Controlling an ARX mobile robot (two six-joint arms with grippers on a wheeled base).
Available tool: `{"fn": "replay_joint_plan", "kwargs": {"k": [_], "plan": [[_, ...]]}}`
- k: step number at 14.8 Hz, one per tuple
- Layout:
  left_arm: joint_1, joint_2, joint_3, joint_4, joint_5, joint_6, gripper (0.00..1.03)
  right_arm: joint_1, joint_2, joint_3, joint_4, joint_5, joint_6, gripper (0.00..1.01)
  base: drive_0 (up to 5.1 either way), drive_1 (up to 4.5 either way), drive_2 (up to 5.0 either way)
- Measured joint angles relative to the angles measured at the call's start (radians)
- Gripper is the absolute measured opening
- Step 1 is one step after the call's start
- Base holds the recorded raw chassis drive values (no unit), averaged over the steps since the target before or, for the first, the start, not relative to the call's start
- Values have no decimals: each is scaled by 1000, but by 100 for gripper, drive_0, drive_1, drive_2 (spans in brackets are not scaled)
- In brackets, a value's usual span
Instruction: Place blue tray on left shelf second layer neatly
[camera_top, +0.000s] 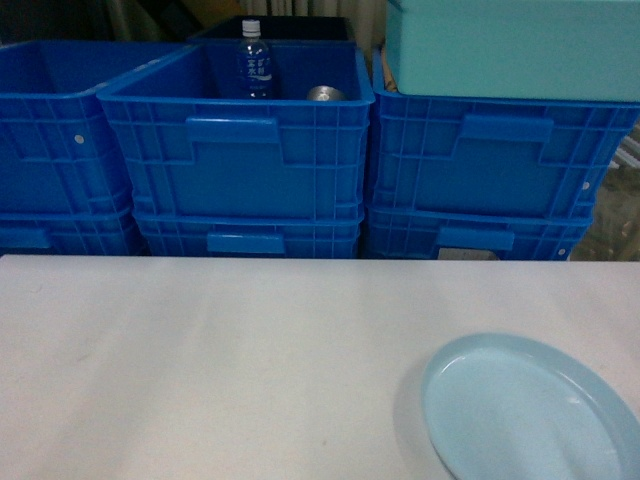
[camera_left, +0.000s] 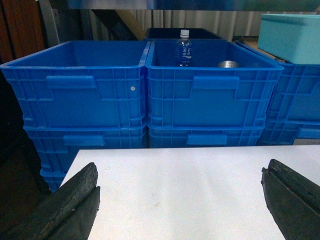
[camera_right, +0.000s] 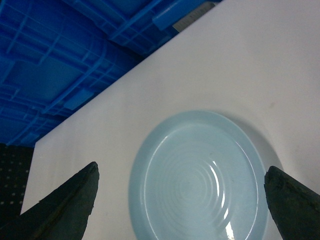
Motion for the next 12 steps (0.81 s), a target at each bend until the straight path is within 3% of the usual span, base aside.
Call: {"fn": "replay_joint_plan", "kwargs": {"k": [2,4,8,9,10,11,12], "plan": [[0,0,0,0,0,0,98,10,25,-5,25,10,6,98,0,0,0],[0,0,0,0,1,0,98,36,111,-6,91,52,24,98,0,0,0],[0,0,0,0,1,0,98,55,173,-6,97,112,37,98,0,0,0],[0,0,0,0,0,0,98,60,199,-2,97,161,19,98,0,0,0],[0,0,0,0,1,0,98,101,283,6,132,195,35,98,0,0,0],[0,0,0,0,1,0,98,142,374,23,212,252,74,98,0,0,0],[0,0,0,0,0,0,98,155,410,39,248,275,92,98,0,0,0]]}}
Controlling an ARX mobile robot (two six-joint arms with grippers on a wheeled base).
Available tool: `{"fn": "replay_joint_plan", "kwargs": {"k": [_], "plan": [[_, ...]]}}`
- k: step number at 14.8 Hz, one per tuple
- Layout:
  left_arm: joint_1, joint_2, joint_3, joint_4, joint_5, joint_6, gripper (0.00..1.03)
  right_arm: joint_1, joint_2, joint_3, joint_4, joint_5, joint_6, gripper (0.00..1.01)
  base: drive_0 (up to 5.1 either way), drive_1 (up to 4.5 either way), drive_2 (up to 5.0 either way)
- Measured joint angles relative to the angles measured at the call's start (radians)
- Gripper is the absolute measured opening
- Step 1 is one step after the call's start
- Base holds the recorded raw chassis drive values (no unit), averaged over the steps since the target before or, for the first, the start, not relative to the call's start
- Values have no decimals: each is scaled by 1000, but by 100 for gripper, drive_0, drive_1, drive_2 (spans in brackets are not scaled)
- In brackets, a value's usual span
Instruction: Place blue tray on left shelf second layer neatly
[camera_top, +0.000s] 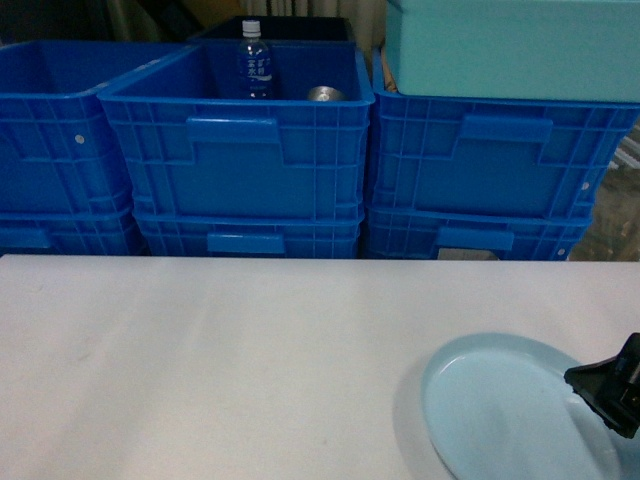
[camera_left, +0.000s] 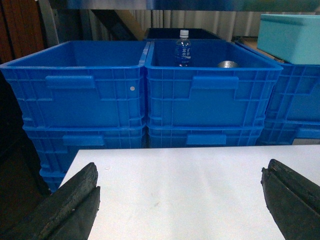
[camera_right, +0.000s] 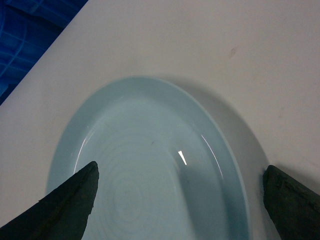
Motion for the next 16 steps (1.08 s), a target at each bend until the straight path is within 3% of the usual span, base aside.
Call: {"fn": "replay_joint_plan", "kwargs": {"k": [1,3,6,7,9,11,13,14,16], "plan": [[0,0,0,0,0,0,98,14,23,14,19,19,3,98,0,0,0],[0,0,0,0,0,0,98,40,67,35,44,67,6,82,0,0,0],[0,0,0,0,0,0,98,57,99,42,53,137,9,34,0,0,0],[0,0,0,0,0,0,98,56,97,38,46,135,9,21,0,0,0],[0,0,0,0,0,0,98,31,55,12,5,87,-1,1,0,0,0],[0,0,0,0,0,0,98,-19,12,-2,-22,64,-32,2,0,0,0],[0,0,0,0,0,0,98,-52,-71,-5,-93,60,-87,2,0,0,0],[0,0,0,0,0,0,98,-108,-353,1,-296,-36,-216,2,0,0,0],[0,0,0,0,0,0,98,-190,-729,48,-568,-165,-345,2,0,0,0]]}}
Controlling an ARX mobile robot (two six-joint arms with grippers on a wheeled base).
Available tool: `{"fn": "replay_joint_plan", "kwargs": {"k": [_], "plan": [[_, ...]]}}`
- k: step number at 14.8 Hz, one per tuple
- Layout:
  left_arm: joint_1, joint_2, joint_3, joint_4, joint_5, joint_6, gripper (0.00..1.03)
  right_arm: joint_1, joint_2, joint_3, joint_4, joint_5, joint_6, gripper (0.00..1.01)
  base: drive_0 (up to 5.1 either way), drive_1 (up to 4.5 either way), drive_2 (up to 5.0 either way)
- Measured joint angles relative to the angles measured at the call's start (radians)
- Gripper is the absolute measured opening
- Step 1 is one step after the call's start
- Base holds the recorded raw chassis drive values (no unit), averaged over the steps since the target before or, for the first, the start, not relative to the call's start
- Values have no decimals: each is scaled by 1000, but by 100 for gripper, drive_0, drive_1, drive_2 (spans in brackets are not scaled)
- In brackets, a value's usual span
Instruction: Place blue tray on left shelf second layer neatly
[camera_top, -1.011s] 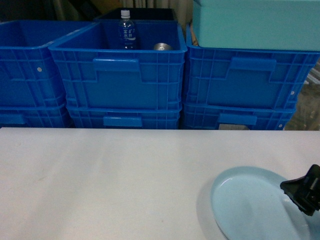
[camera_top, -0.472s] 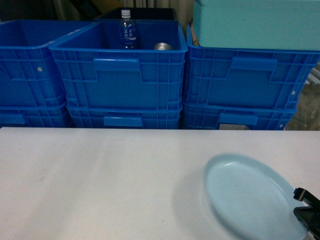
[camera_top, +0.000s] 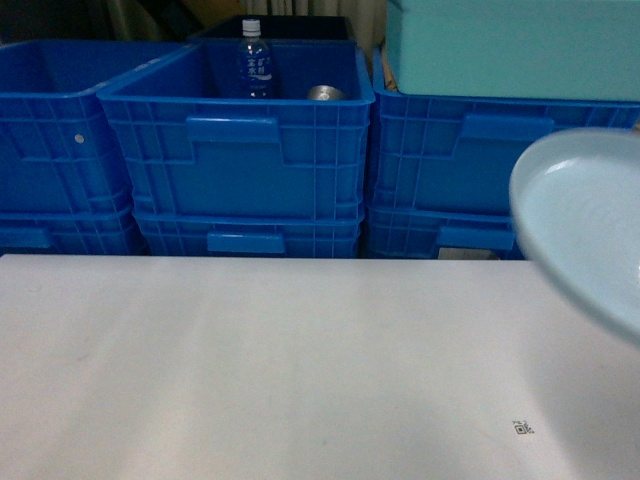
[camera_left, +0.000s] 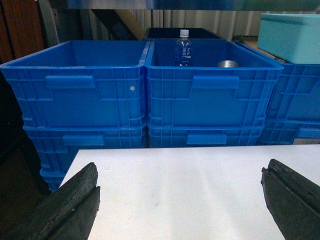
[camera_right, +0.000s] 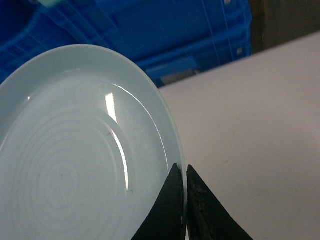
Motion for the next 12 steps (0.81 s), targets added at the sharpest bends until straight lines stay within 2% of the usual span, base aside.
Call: {"fn": "replay_joint_plan", "kwargs": {"k": [1,2,4,5,6,8,9,10,12], "plan": [[0,0,0,0,0,0,98,-10,-148,-9,-95,-5,-28,2,0,0,0],[0,0,0,0,0,0,98,-9,-366,-73,-210,18,-83,2,0,0,0],[0,0,0,0,0,0,98,4,-669,-196,-374,58,-145,2,0,0,0],[0,0,0,0,1,0,98,-8,-788,-233,-423,50,-176,2,0,0,0],[0,0,0,0,0,0,98,-71,-851,-248,-435,-14,-209,2,0,0,0],[0,0,0,0,0,0,98,-203,-808,-248,-401,-111,-268,2,0,0,0],[0,0,0,0,0,0,98,-212,-794,-249,-404,-113,-287,2,0,0,0],[0,0,0,0,1,0,98,-200,-801,-252,-402,-105,-307,2,0,0,0],[0,0,0,0,0,0,98,-151,-820,-253,-394,-74,-319,2,0,0,0]]}}
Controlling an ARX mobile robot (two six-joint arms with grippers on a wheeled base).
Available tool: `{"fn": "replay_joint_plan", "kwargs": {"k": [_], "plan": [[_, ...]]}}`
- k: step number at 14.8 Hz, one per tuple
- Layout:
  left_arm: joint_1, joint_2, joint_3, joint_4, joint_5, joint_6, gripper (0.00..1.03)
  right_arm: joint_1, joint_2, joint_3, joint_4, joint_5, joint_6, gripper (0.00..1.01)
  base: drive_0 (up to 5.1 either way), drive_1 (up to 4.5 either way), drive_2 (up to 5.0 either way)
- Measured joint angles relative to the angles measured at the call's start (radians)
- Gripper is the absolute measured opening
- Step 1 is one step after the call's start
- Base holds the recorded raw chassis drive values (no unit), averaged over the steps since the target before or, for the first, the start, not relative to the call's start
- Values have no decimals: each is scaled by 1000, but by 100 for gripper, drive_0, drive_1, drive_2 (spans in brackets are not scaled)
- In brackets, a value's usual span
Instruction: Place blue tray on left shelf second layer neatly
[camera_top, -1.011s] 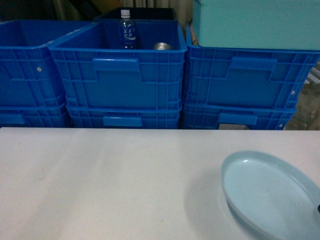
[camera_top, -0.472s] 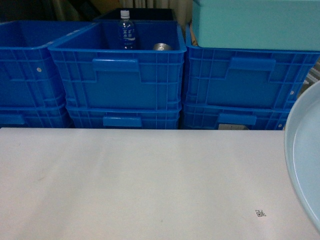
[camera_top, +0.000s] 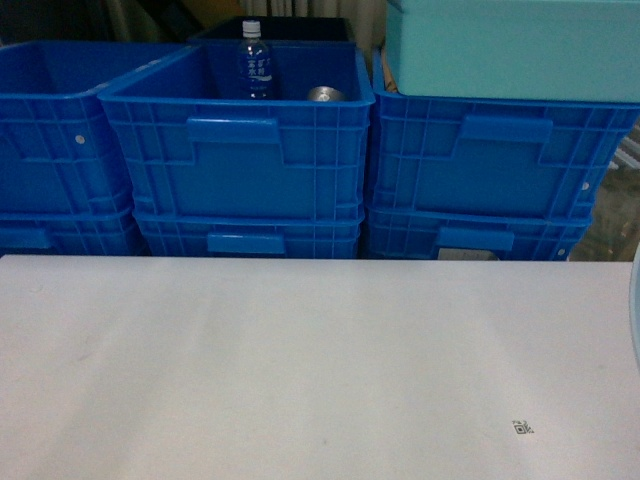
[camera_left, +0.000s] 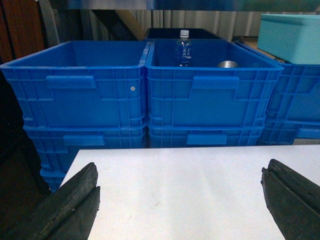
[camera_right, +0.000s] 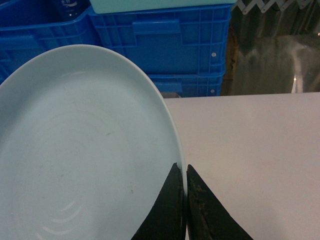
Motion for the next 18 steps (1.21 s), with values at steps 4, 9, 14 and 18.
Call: {"fn": "replay_joint_plan", "kwargs": {"k": [4,9,14,18], "plan": [[0,0,0,0,0,0,98,161,-10,0,1,113,10,2,0,0,0],[0,0,0,0,0,0,98,453,145,0,162,379,61,2,0,0,0],[0,0,0,0,0,0,98,409,172,0,216,373,60,2,0,0,0],[0,0,0,0,0,0,98,390,174,-1,219,347,63,2,0,0,0]]}}
